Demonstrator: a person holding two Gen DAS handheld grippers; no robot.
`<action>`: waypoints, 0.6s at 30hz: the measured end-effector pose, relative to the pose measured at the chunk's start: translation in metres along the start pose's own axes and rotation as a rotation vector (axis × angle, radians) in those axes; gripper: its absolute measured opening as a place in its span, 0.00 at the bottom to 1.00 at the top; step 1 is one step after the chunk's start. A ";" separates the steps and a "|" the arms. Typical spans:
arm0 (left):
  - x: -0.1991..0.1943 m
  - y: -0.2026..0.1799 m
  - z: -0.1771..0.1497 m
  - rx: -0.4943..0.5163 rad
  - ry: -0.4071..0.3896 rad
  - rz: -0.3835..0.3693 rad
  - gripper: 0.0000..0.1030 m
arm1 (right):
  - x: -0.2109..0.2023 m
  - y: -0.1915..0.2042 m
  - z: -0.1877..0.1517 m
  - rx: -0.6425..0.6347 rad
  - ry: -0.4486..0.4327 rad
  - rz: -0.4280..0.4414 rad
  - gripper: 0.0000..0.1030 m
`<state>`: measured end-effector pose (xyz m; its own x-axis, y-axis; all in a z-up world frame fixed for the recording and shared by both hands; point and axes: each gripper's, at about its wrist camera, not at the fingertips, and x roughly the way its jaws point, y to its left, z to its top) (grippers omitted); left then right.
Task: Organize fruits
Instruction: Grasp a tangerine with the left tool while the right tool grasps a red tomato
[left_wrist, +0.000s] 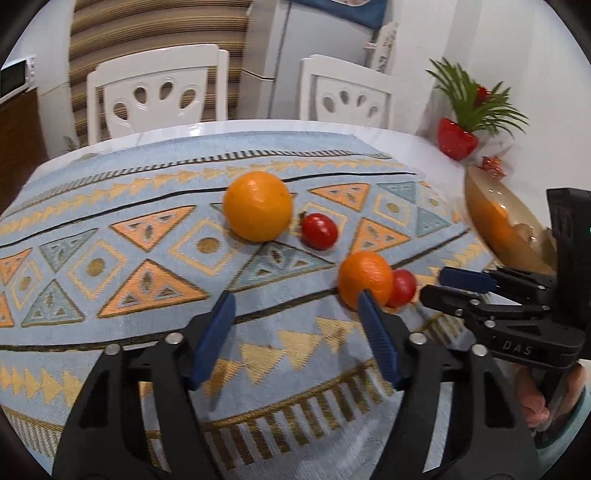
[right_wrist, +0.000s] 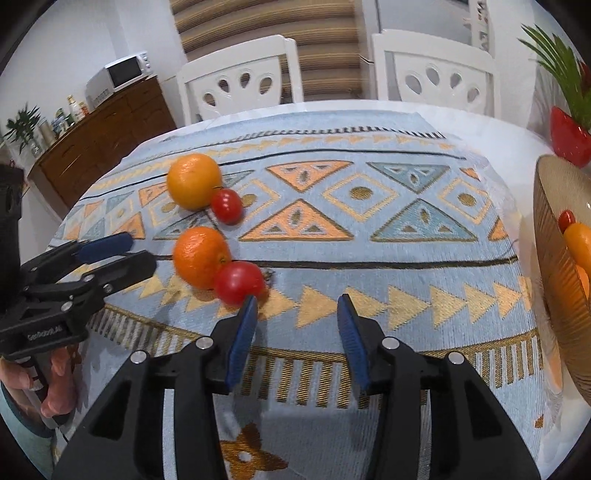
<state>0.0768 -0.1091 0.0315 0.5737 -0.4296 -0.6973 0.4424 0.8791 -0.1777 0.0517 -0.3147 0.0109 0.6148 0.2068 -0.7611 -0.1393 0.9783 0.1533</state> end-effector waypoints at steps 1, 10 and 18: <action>-0.001 0.000 0.001 -0.006 0.003 -0.007 0.63 | -0.001 0.003 0.000 -0.018 -0.001 0.008 0.42; 0.009 0.004 0.029 -0.182 0.193 -0.247 0.59 | -0.005 0.027 0.012 -0.104 0.032 0.037 0.41; 0.043 -0.011 0.022 -0.148 0.175 -0.188 0.59 | 0.016 0.039 0.013 -0.154 0.063 0.041 0.43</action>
<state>0.1117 -0.1416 0.0190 0.3581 -0.5574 -0.7490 0.4168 0.8133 -0.4060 0.0661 -0.2735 0.0121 0.5567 0.2408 -0.7951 -0.2839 0.9546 0.0904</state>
